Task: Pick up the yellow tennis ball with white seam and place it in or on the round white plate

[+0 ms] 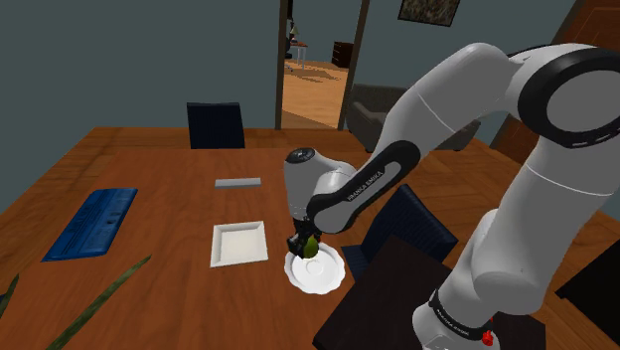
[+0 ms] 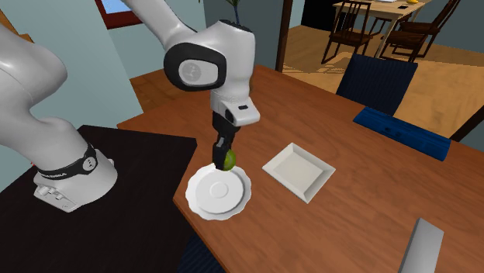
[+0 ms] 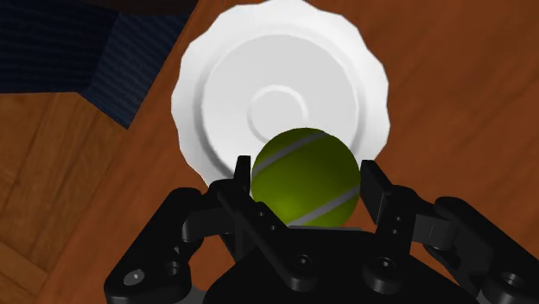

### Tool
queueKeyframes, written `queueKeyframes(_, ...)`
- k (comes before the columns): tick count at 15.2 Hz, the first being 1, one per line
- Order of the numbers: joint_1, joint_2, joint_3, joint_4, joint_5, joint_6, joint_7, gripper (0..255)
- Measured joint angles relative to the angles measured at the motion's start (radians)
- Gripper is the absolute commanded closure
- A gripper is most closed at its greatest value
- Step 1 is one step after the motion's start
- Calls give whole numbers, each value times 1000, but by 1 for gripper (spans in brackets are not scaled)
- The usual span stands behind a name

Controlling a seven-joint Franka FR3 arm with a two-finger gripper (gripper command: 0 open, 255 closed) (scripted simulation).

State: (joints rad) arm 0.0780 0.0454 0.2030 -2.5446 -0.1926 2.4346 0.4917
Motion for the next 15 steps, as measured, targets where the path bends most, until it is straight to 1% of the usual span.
queueKeyframes(2, -23, -46, -21, -50, 3, 11, -45, 255)
queueKeyframes(3, -30, -50, -27, -62, -1, 20, -55, 255)
queueKeyframes(8, -38, 16, -38, -72, -44, 93, -29, 255)
queueKeyframes(15, -34, 126, -58, -65, -119, 189, 33, 255)
